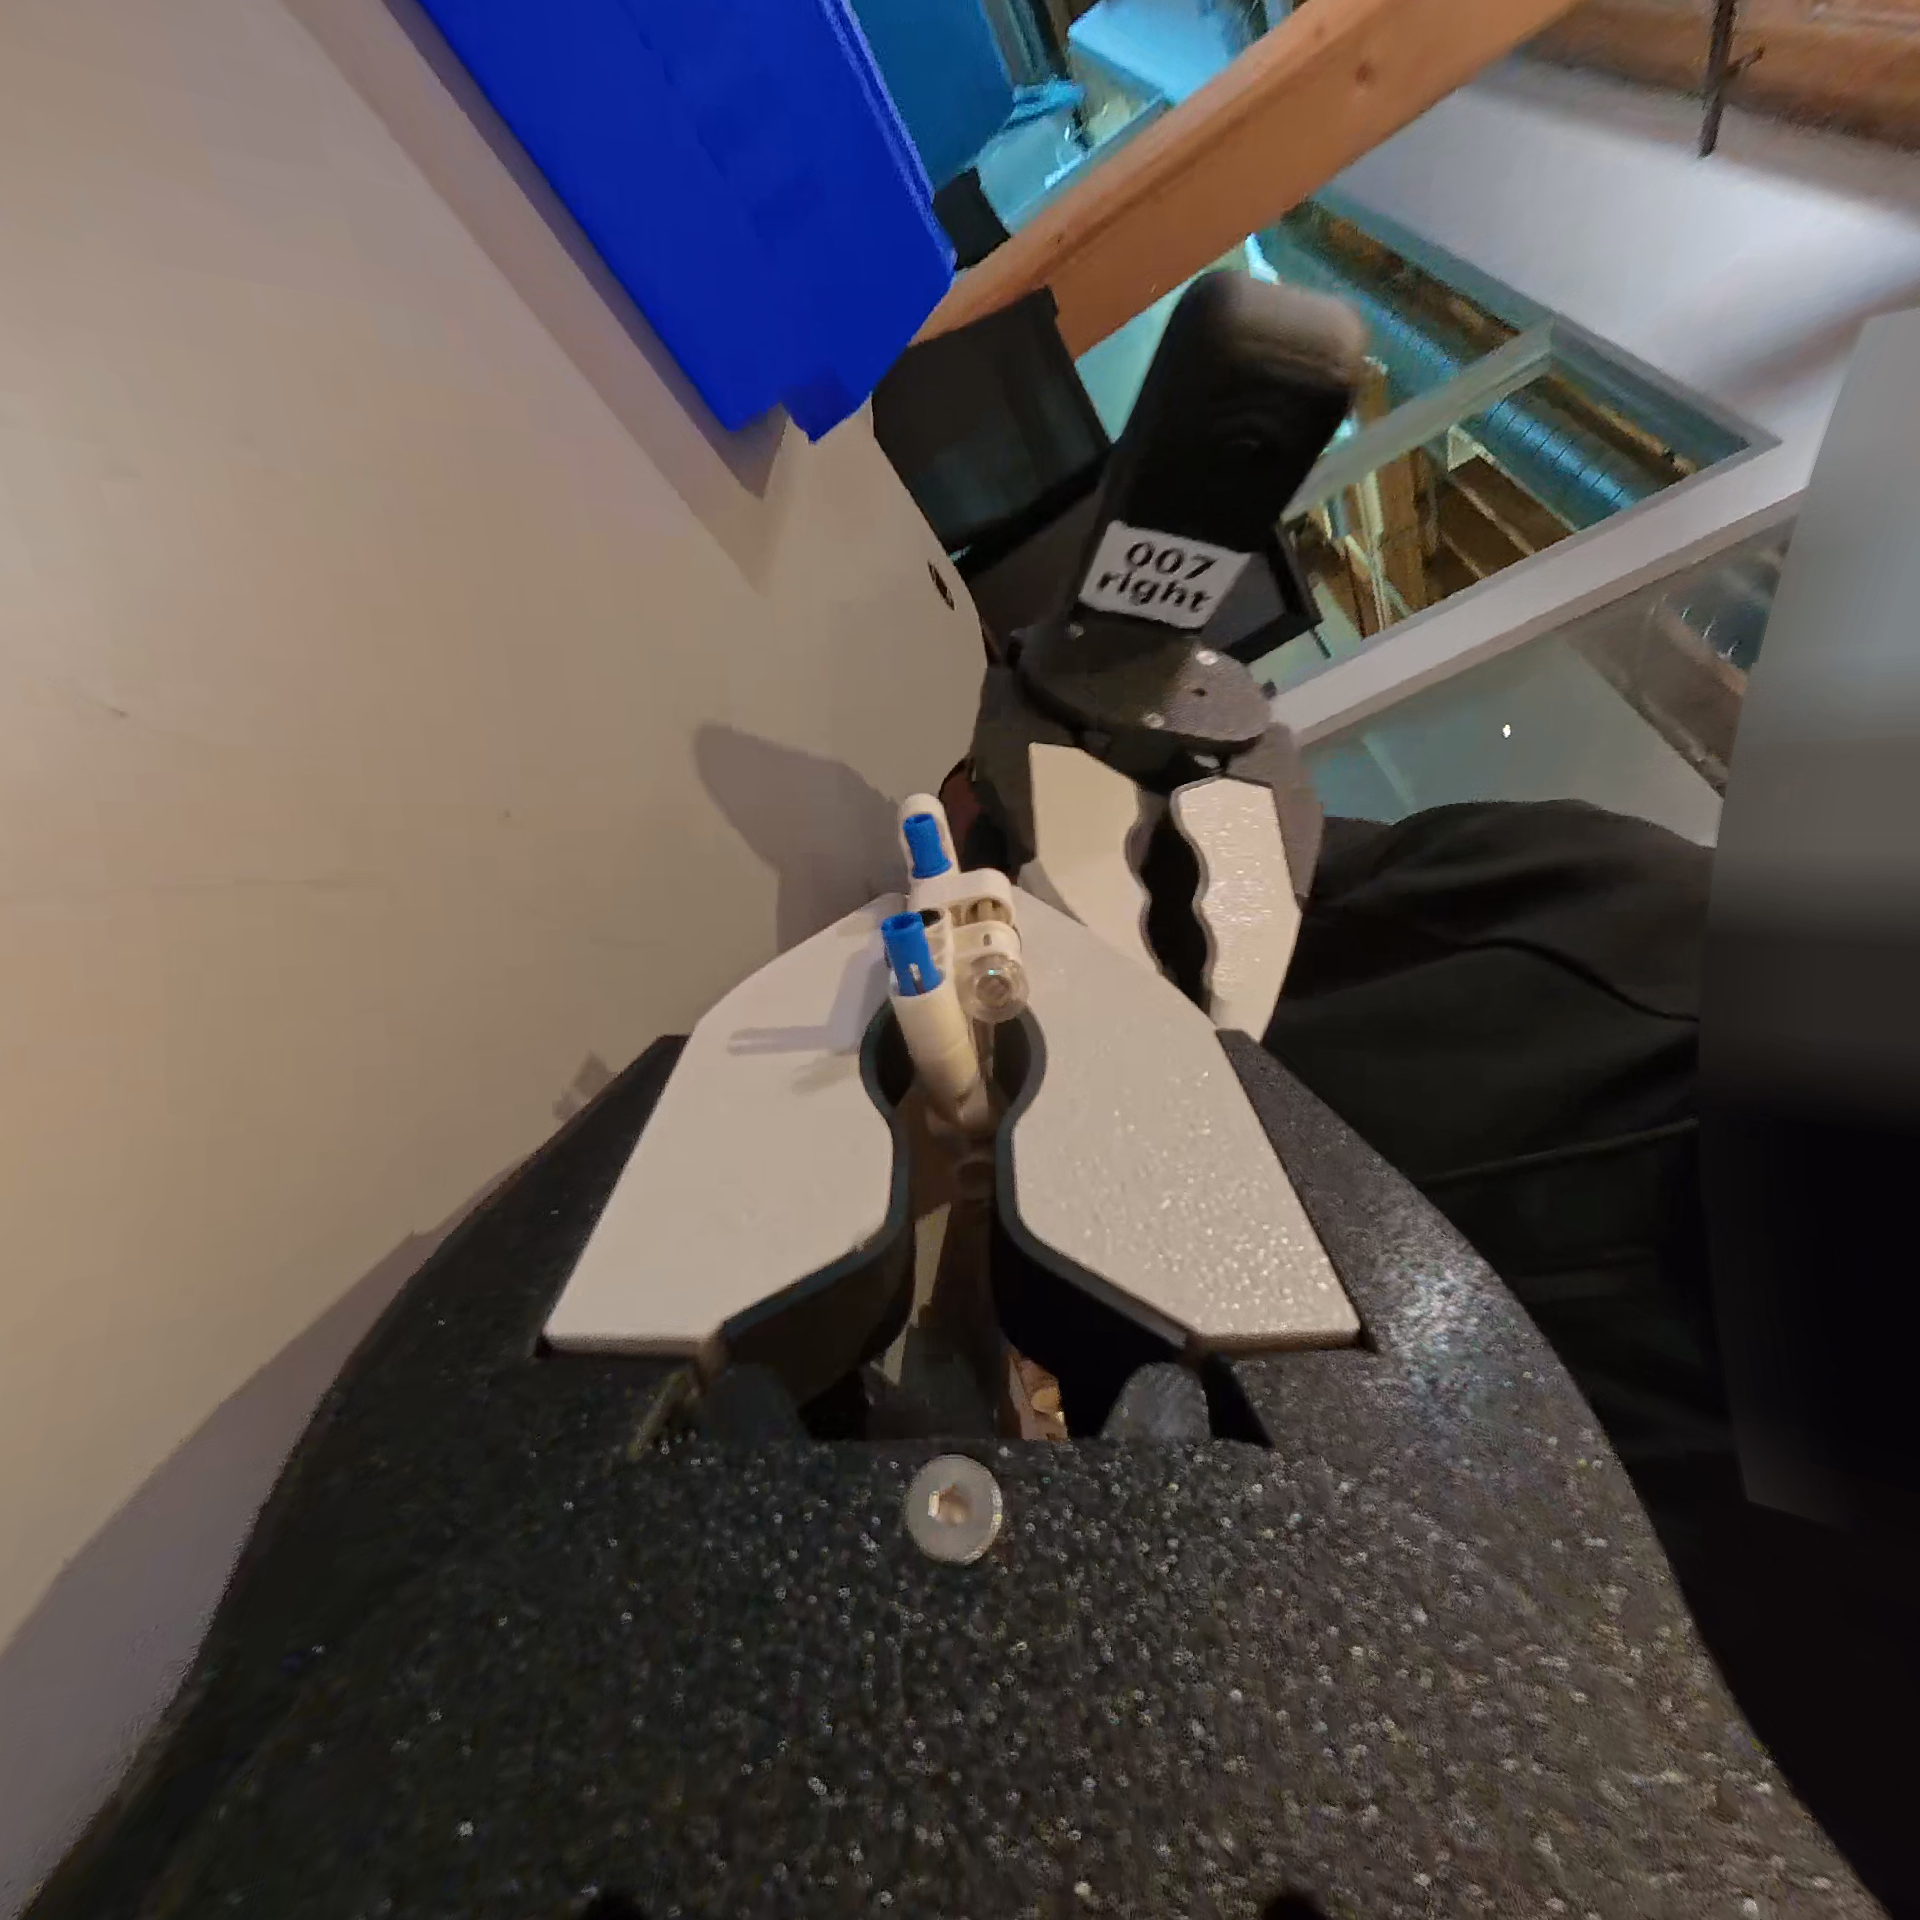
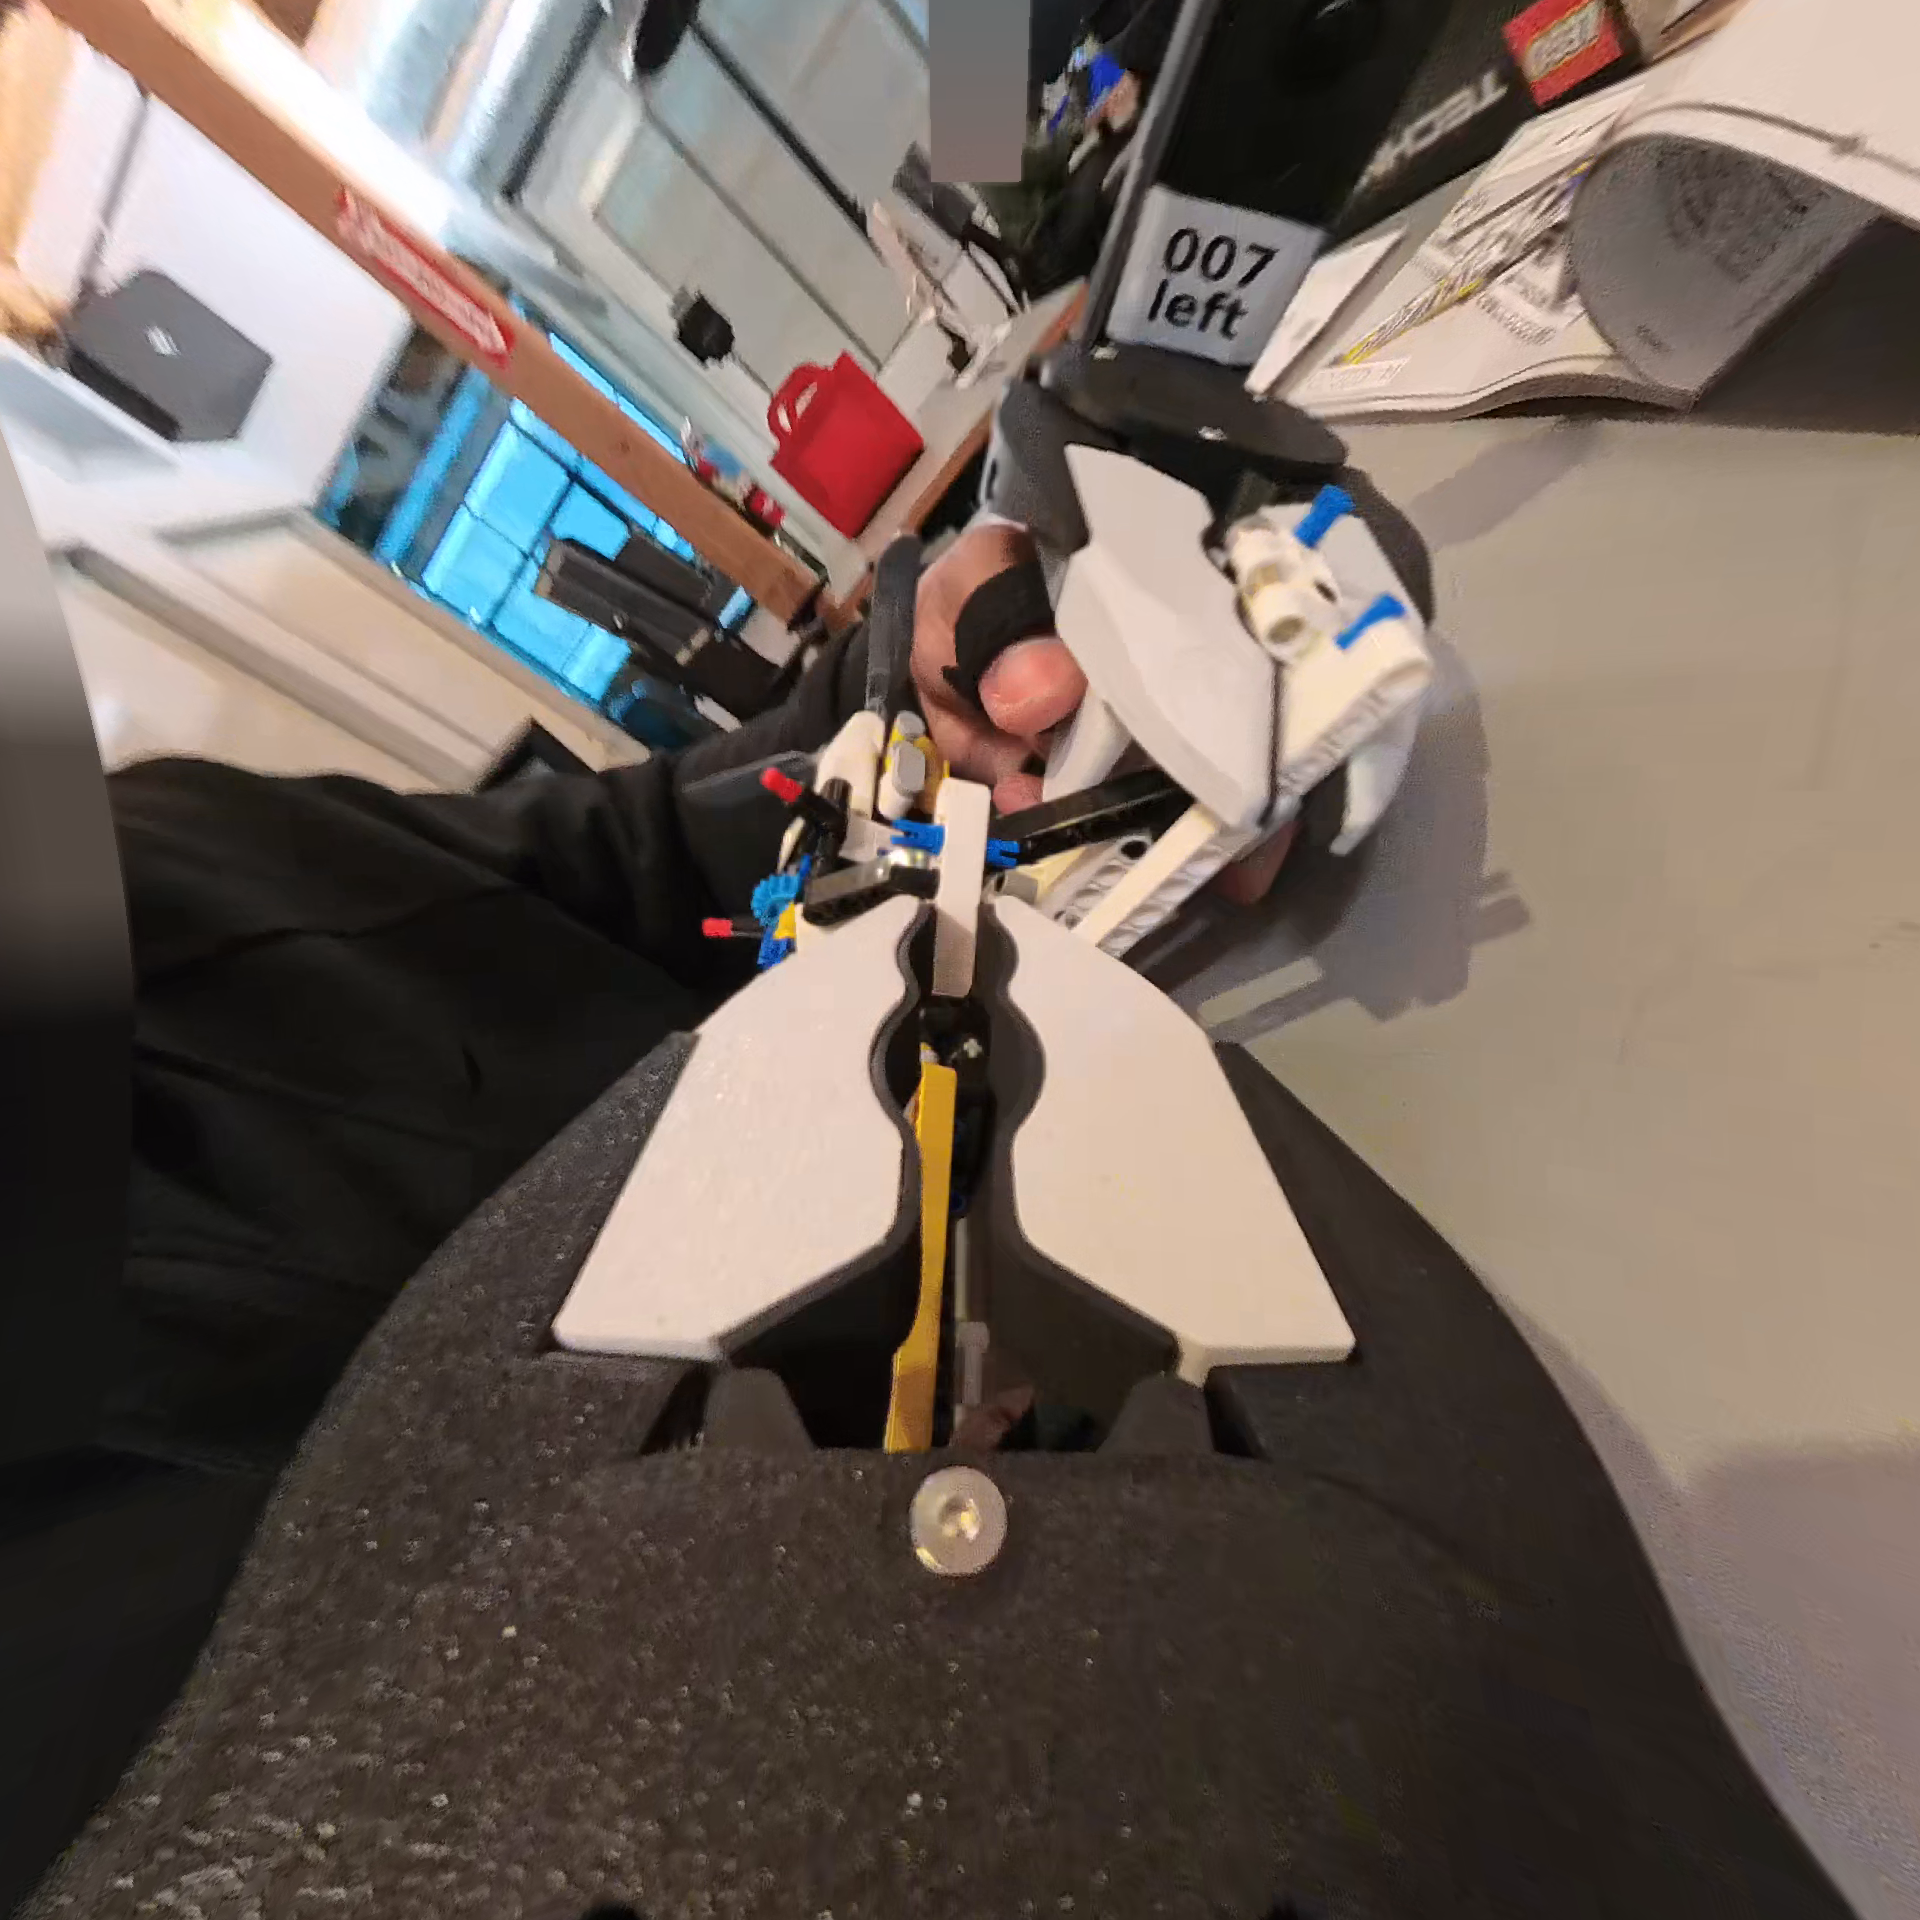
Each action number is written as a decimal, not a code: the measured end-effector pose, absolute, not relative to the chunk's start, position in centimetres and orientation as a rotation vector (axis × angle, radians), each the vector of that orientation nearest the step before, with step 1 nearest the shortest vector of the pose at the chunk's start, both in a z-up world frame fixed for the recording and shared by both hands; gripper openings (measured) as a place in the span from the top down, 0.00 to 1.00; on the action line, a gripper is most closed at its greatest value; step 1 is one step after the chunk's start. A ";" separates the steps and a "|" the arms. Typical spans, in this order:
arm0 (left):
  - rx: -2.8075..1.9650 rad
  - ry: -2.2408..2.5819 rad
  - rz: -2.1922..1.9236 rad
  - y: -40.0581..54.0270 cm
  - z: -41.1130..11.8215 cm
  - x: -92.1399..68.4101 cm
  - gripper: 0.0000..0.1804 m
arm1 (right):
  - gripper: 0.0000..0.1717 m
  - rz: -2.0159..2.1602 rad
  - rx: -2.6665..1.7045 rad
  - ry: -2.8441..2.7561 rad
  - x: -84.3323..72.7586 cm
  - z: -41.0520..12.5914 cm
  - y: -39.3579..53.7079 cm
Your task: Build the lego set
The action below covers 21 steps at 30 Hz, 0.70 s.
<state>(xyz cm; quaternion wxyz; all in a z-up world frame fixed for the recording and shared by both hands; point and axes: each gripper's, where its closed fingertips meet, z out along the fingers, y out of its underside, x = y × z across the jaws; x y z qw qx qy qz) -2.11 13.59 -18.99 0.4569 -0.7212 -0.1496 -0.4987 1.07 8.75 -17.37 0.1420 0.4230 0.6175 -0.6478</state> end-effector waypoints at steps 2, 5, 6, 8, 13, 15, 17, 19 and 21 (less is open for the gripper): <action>-1.734 -0.376 -1.222 13.5 -18.5 -2.6 0.94 | 0.96 -1.889 1.272 1.671 0.6 -17.3 9.2; -1.701 -0.370 -1.207 13.3 -18.1 -2.8 0.95 | 0.96 -1.892 1.358 1.580 -0.2 -17.7 9.8; -1.699 -0.368 -1.202 13.3 -18.0 -2.8 0.95 | 0.96 -1.881 1.368 1.569 -0.3 -17.8 9.8; -1.695 -0.364 -1.197 13.2 -18.0 -2.8 0.95 | 0.96 -1.864 1.369 1.554 -0.4 -18.0 9.6; -1.696 -0.367 -1.197 13.2 -18.0 -2.8 0.95 | 0.96 -1.833 1.362 1.532 -0.3 -18.3 9.3; -1.696 -0.369 -1.201 13.3 -18.0 -2.8 0.95 | 0.96 -1.825 1.369 1.531 -0.4 -18.4 9.3; -1.696 -0.372 -1.202 13.3 -18.0 -2.8 0.95 | 0.95 -1.817 1.375 1.526 -0.5 -18.5 9.3; -1.696 -0.375 -1.203 13.3 -18.1 -2.9 0.95 | 0.95 -1.813 1.379 1.519 -0.6 -18.6 9.3; -1.697 -0.379 -1.205 13.3 -18.1 -2.9 0.95 | 0.95 -1.808 1.385 1.522 -0.6 -18.6 9.3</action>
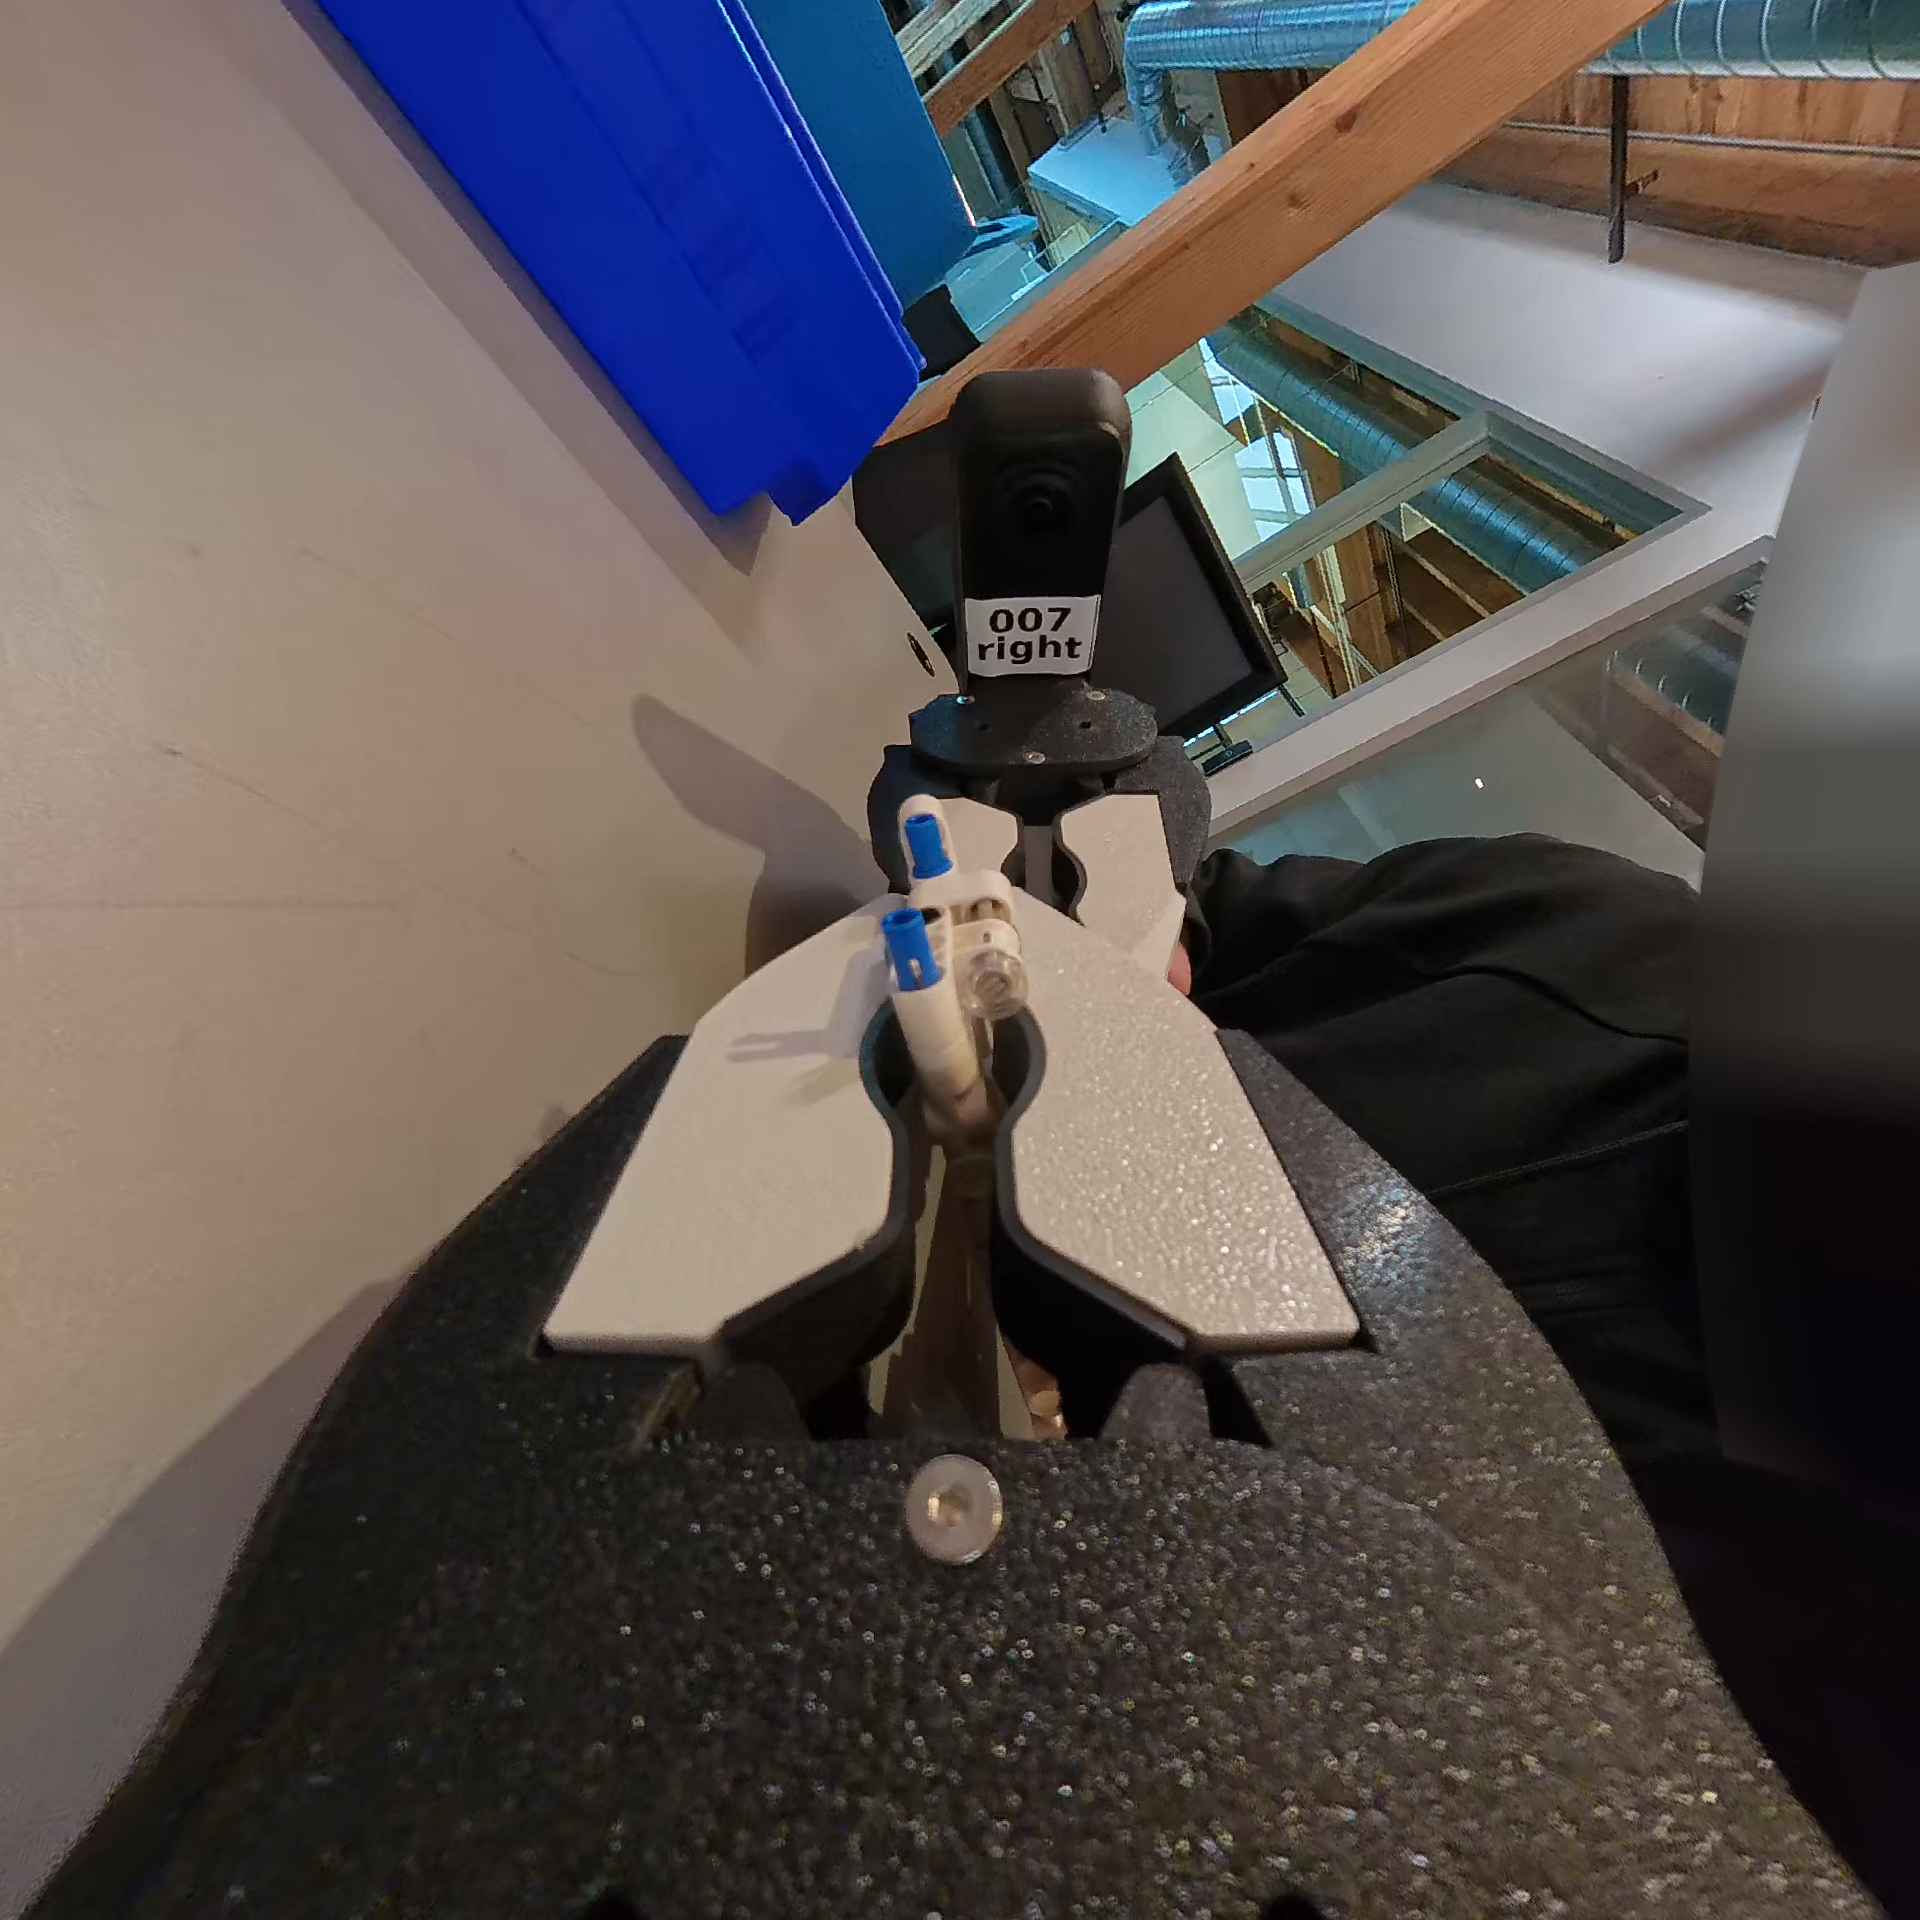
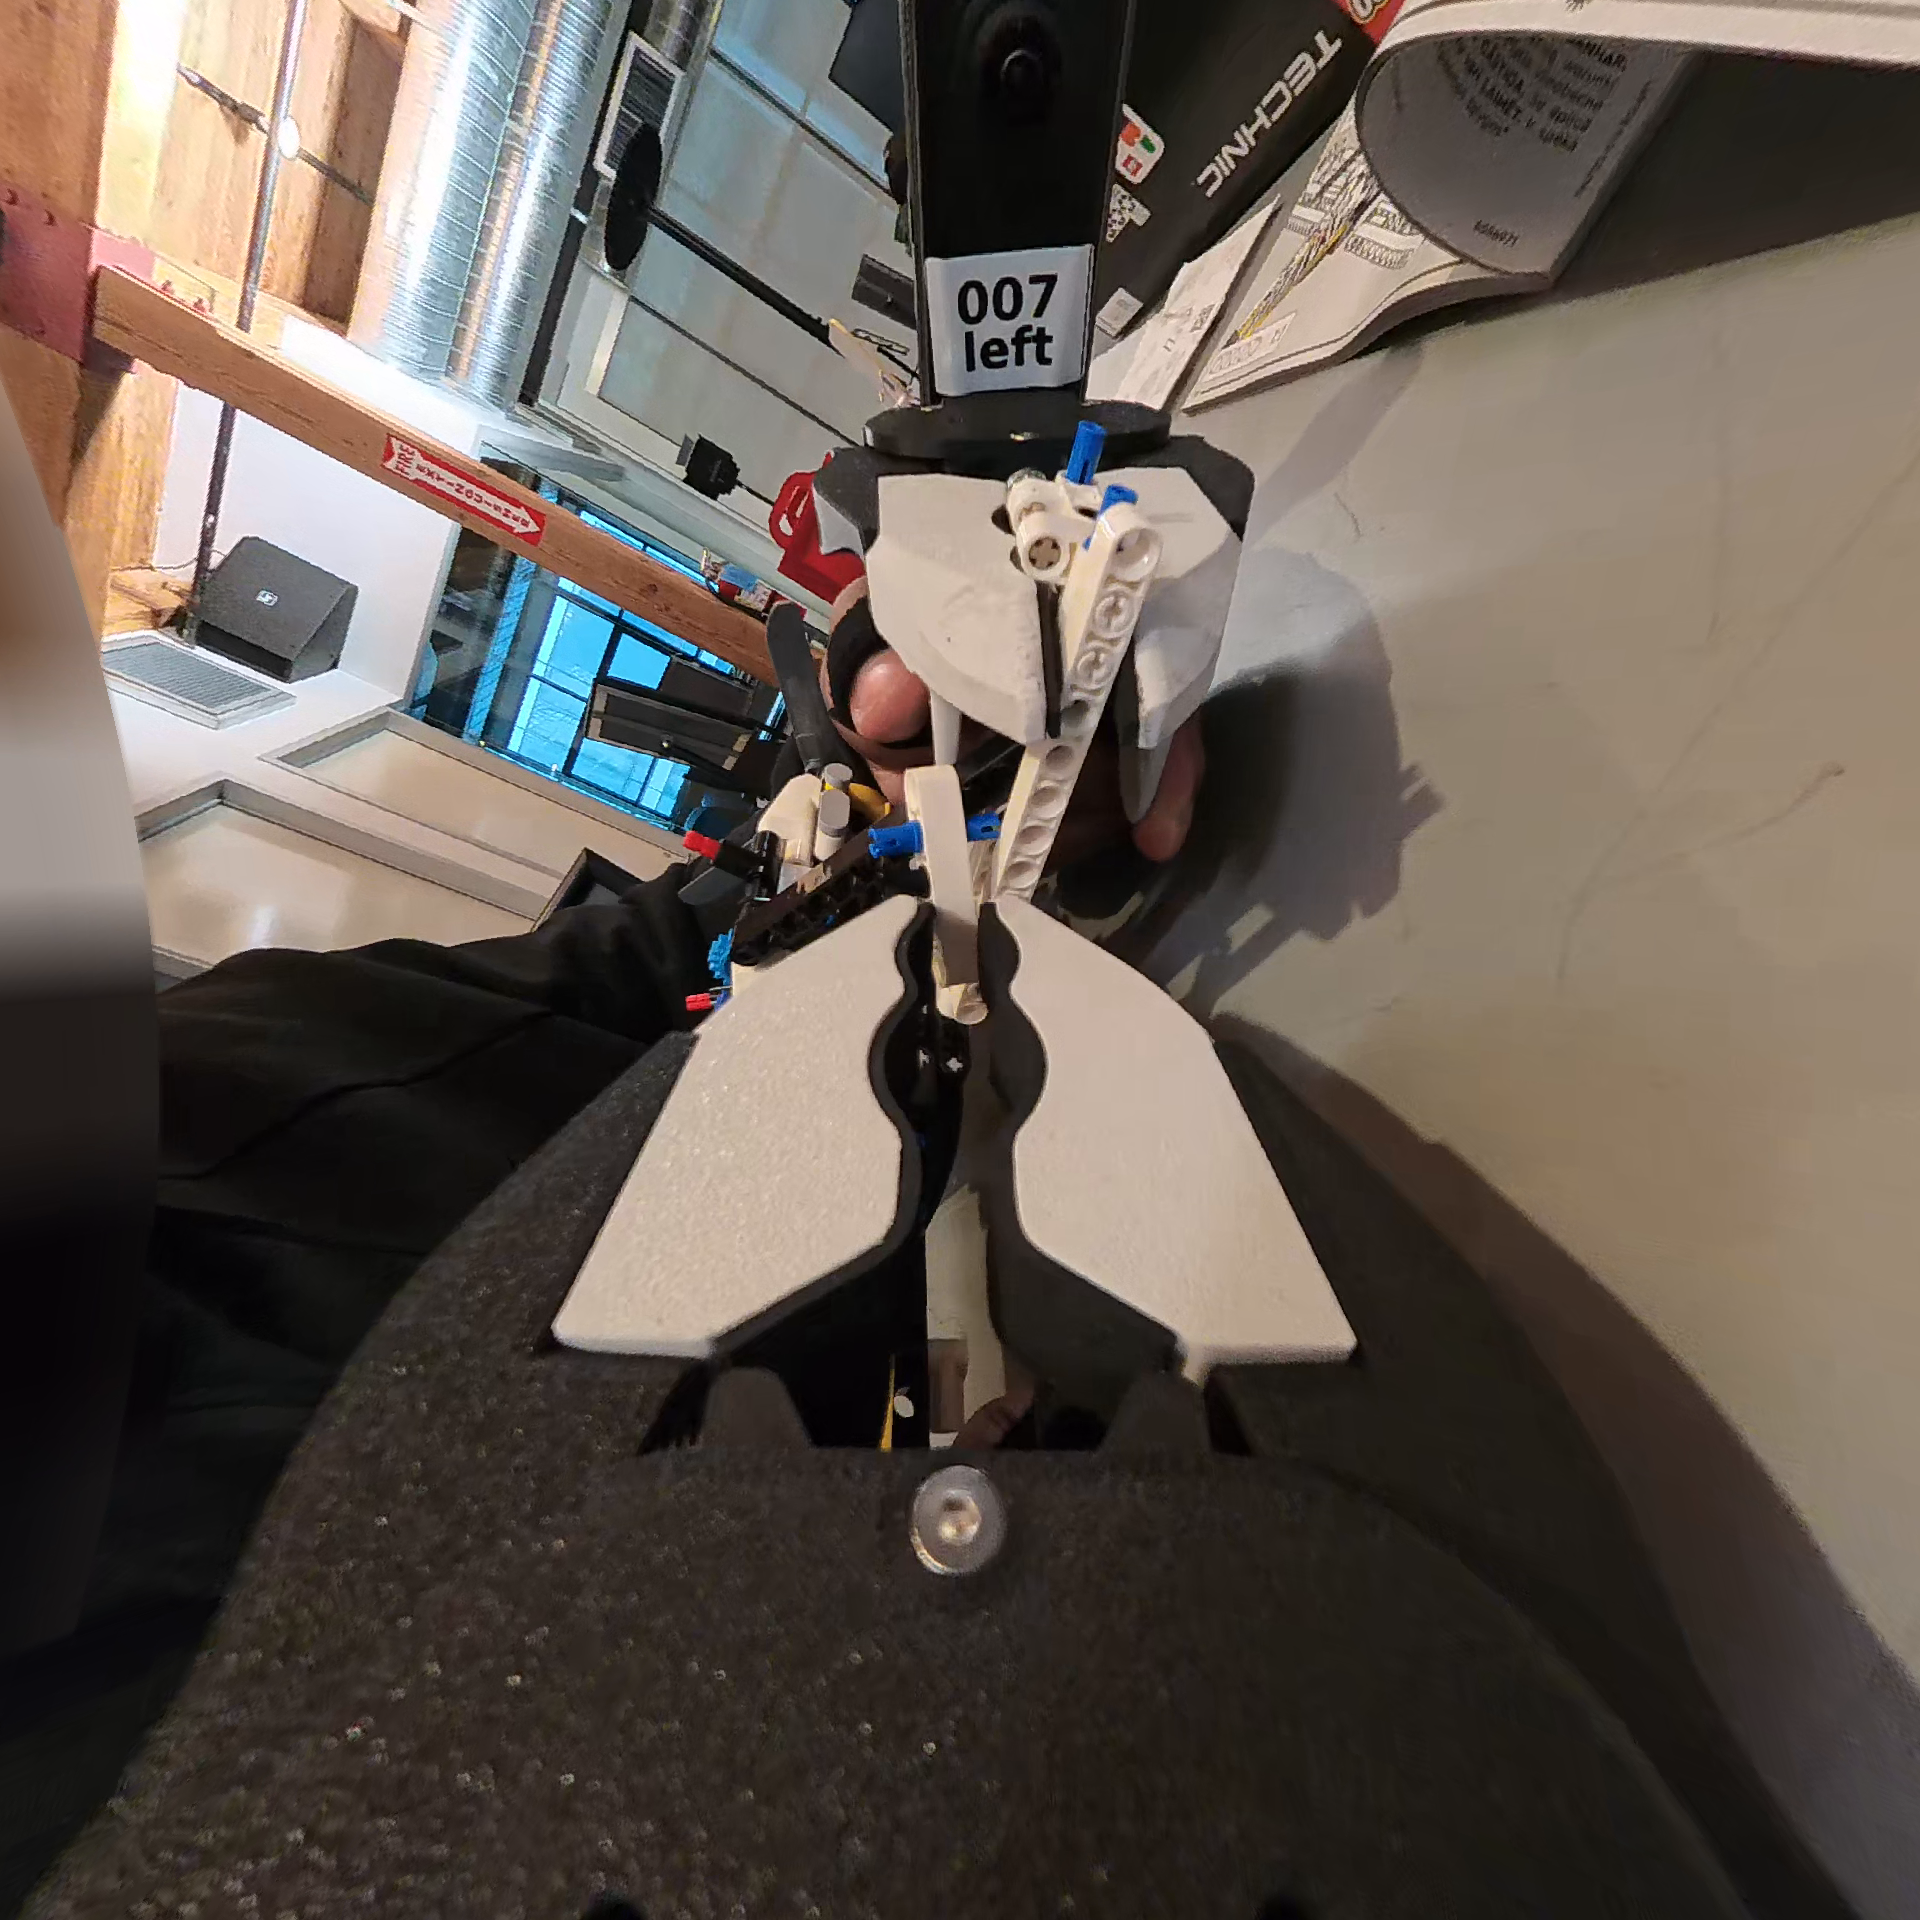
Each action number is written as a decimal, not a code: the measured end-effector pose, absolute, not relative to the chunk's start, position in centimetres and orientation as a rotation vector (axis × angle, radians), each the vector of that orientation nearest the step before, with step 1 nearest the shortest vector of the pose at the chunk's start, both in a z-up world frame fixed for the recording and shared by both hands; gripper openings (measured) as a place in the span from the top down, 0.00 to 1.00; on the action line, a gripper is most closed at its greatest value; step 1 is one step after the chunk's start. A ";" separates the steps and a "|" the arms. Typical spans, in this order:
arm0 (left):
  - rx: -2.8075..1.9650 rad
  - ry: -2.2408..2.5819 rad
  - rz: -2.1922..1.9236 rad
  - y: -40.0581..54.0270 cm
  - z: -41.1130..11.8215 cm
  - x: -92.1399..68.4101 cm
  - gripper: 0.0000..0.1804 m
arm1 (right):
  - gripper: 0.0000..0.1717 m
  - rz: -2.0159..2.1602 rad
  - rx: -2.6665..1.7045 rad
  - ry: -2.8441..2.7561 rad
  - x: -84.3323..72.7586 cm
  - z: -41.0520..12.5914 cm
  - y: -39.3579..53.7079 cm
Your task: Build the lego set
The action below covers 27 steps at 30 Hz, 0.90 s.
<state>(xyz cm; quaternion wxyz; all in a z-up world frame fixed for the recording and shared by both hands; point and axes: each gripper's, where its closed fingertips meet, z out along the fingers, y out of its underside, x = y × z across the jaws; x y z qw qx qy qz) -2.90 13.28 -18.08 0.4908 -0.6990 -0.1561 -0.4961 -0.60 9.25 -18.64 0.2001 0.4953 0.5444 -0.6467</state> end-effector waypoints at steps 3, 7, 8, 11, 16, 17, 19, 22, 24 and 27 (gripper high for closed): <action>-1.698 -0.380 -1.205 13.3 -18.1 -2.9 0.95 | 0.95 -1.794 1.386 1.530 -0.6 -18.8 9.1; -1.697 -0.380 -1.208 13.3 -18.1 -2.9 0.95 | 0.95 -1.775 1.397 1.523 -0.8 -19.0 9.0; -1.697 -0.382 -1.209 13.3 -18.1 -2.9 0.95 | 0.96 -1.773 1.397 1.524 -0.8 -19.0 8.9; -1.699 -0.385 -1.209 13.3 -18.1 -2.9 0.95 | 0.95 -1.771 1.398 1.534 -0.8 -19.1 8.9; -1.703 -0.385 -1.208 13.4 -18.2 -2.9 0.95 | 0.92 -1.765 1.414 1.601 -0.9 -19.3 8.9; -1.703 -0.385 -1.208 13.4 -18.2 -2.9 0.95 | 0.91 -1.764 1.410 1.618 -0.9 -19.3 8.9; -1.705 -0.385 -1.207 13.4 -18.2 -2.9 0.95 | 0.90 -1.763 1.405 1.652 -0.7 -19.2 8.8; -1.709 -0.385 -1.204 13.4 -18.3 -2.8 0.95 | 0.89 -1.762 1.406 1.698 -0.7 -19.2 8.8; -1.711 -0.385 -1.202 13.4 -18.3 -2.8 0.95 | 0.89 -1.759 1.411 1.719 -0.7 -19.3 8.8; -1.713 -0.389 -1.199 13.4 -18.4 -2.9 0.95 | 0.89 -1.752 1.434 1.764 -0.8 -19.4 8.9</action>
